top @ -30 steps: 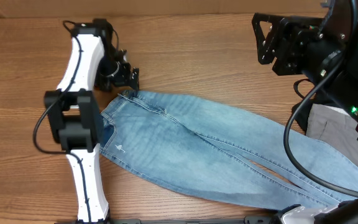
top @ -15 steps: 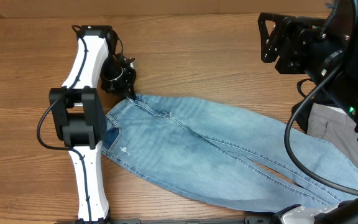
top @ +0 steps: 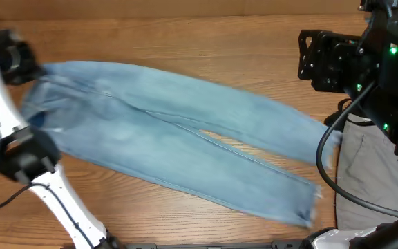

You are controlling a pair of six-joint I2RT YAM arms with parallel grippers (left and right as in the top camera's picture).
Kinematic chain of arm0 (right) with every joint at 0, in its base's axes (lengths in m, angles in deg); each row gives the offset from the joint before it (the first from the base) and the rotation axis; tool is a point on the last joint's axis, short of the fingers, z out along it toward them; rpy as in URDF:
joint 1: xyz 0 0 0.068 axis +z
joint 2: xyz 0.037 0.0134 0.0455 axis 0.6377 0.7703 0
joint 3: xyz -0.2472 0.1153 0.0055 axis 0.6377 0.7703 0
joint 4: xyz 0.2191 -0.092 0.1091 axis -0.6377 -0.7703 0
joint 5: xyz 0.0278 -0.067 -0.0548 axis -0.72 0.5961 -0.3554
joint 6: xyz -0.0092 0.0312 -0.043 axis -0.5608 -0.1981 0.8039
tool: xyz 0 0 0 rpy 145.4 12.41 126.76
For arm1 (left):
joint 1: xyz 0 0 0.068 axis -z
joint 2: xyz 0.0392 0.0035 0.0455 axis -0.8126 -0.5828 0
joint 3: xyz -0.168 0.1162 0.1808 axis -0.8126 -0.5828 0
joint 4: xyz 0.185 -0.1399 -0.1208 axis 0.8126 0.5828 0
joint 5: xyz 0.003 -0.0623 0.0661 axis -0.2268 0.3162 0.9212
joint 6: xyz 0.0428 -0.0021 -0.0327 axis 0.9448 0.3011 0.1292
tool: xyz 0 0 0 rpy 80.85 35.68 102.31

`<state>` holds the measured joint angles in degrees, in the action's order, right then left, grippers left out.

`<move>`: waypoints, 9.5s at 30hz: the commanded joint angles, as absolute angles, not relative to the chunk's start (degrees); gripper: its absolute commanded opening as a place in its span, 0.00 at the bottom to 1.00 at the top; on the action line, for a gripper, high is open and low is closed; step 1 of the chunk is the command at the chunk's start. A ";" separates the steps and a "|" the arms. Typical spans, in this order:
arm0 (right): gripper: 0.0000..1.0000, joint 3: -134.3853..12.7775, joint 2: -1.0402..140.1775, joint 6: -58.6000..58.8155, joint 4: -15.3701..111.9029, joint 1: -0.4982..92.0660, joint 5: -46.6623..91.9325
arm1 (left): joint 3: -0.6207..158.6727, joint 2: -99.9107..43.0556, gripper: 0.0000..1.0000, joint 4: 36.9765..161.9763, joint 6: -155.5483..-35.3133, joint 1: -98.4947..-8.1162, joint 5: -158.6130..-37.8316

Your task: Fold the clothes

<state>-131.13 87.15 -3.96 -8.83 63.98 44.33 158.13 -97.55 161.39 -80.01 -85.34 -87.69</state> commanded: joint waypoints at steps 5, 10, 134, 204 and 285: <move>0.79 -131.26 90.43 -4.18 -12.16 62.73 45.68 | 160.42 -94.88 0.49 162.09 -79.40 -88.18 -95.77; 0.80 -131.26 94.76 -8.59 -14.58 58.91 44.90 | 160.42 -91.17 0.50 162.06 -77.34 -87.35 -95.69; 0.84 -104.75 104.51 3.60 -5.51 37.18 14.10 | 103.40 -49.12 0.49 149.08 -89.23 -88.20 -63.71; 0.84 -54.65 104.70 -1.66 47.12 37.29 20.57 | 169.60 -77.44 0.47 159.22 -76.93 -69.82 -80.63; 0.70 -78.91 85.71 2.47 24.82 18.50 -9.53 | 120.86 -76.48 0.28 157.60 -82.17 -65.58 -68.06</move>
<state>-78.45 91.37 1.62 26.44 18.34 -7.17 125.17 -73.62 159.03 -80.23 -65.95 -68.80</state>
